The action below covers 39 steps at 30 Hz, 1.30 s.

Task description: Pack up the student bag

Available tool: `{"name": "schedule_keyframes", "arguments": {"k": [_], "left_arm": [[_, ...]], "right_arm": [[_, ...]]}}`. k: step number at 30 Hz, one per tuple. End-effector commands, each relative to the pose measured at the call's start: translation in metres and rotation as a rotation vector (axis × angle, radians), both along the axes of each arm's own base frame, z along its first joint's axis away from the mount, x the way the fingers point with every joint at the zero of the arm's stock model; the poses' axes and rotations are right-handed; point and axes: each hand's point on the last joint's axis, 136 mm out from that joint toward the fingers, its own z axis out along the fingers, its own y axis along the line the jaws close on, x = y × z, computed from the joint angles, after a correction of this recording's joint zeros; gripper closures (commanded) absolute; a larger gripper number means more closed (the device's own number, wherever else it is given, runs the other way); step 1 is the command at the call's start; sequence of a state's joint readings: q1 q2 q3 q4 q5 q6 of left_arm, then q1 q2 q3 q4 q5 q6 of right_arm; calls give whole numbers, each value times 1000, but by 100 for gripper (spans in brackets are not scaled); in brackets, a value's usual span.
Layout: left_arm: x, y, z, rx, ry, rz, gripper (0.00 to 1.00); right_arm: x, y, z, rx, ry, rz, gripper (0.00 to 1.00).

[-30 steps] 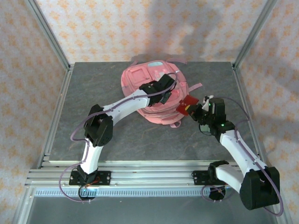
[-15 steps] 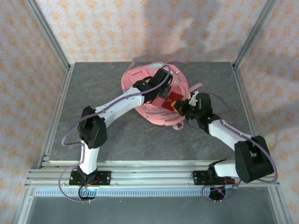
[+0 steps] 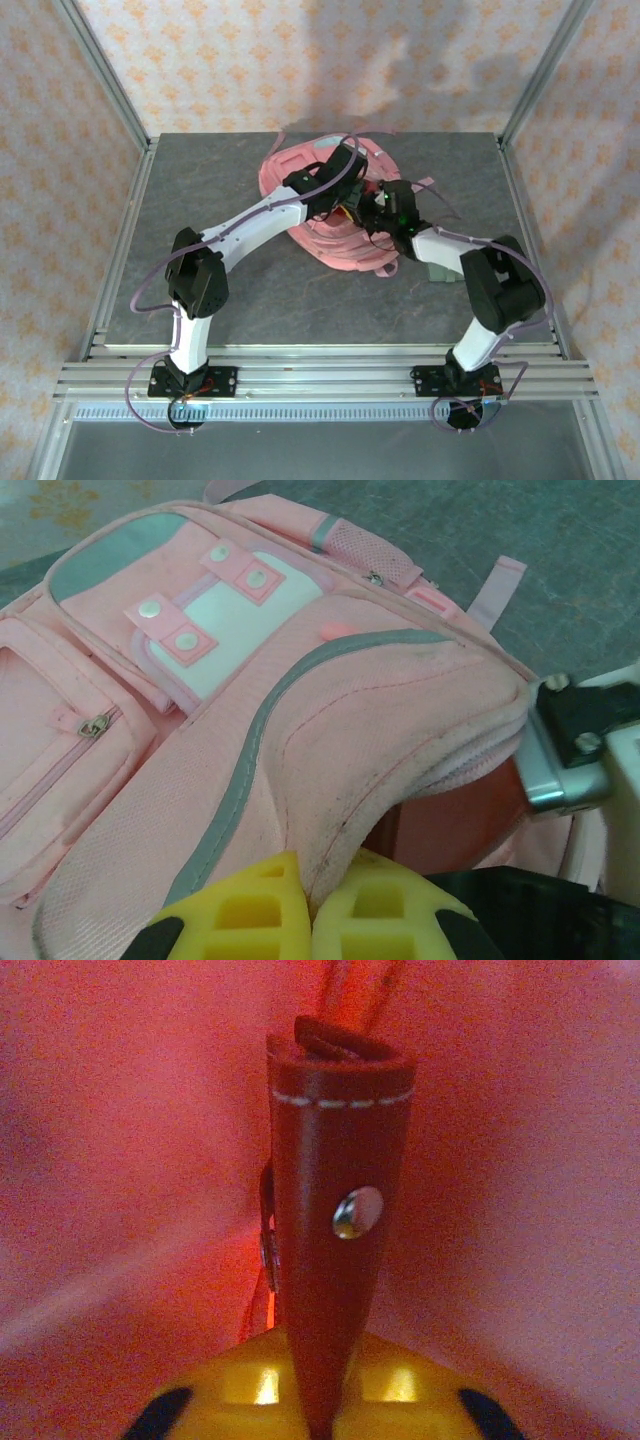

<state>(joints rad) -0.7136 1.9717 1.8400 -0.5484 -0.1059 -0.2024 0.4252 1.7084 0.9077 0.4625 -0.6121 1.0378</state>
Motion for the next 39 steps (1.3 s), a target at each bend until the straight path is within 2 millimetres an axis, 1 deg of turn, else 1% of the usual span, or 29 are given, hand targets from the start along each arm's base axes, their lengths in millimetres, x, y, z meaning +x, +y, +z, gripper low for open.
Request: {"name": "schedule_keyframes", "arguments": {"k": [1, 4, 5, 6, 9, 12, 14, 15, 17, 18, 21, 23, 24, 27, 29, 30, 32, 33, 34, 35, 37, 39], "left_arm": [[11, -17, 57, -147, -140, 19, 100], [15, -4, 49, -130, -131, 55, 100], [16, -1, 47, -131, -127, 65, 100], [17, 3, 43, -132, -120, 73, 100], [20, 14, 35, -124, -112, 100, 100], [20, 19, 24, -122, -96, 109, 100], [19, 19, 17, -125, -86, 108, 100], [19, 17, 15, -130, -79, 103, 100], [17, 15, 13, -143, -68, 96, 100], [17, 14, 14, -153, -66, 92, 100], [15, 9, 15, -165, -61, 82, 100], [15, 8, 17, -170, -63, 80, 100], [11, 9, 32, -190, -82, 74, 100], [9, 6, 33, -201, -80, 65, 100], [9, 7, 29, -187, -75, 72, 100], [10, 10, 26, -175, -73, 83, 100], [11, 16, 21, -148, -75, 102, 100], [11, 19, 18, -136, -75, 112, 100], [11, 22, 15, -125, -73, 118, 100], [10, 23, 13, -117, -70, 118, 100], [9, 25, 7, -106, -64, 117, 100], [8, 26, 2, -99, -58, 118, 100]], "right_arm": [[3, 22, 8, 12, -30, 54, 73], [-8, 8, -6, -78, 3, 37, 53], [-12, 2, -9, -111, 14, 30, 49], [-17, -4, -10, -136, 19, 29, 46], [-33, -20, -10, -199, 37, 29, 46], [-46, -36, -10, -266, 41, 17, 46], [-50, -43, -11, -292, 37, 3, 50], [-50, -44, -12, -296, 35, 1, 55], [-47, -40, -13, -284, 29, 10, 75], [-43, -37, -15, -278, 31, 14, 81], [-29, -29, -20, -270, 39, 20, 90], [-20, -20, -19, -253, 27, 30, 93], [-14, -16, -18, -247, 18, 35, 94], [-2, 3, -10, -224, -24, 74, 94], [1, 10, -8, -231, -29, 95, 94], [0, 10, -7, -237, -34, 100, 93], [-8, 3, -8, -276, -39, 103, 89], [-12, -5, -8, -311, -41, 97, 85], [-21, -14, -9, -355, -34, 91, 76], [-28, -22, -9, -382, -29, 84, 70], [-45, -42, -5, -422, -30, 59, 61], [-60, -64, -2, -450, -20, 19, 55]]}}
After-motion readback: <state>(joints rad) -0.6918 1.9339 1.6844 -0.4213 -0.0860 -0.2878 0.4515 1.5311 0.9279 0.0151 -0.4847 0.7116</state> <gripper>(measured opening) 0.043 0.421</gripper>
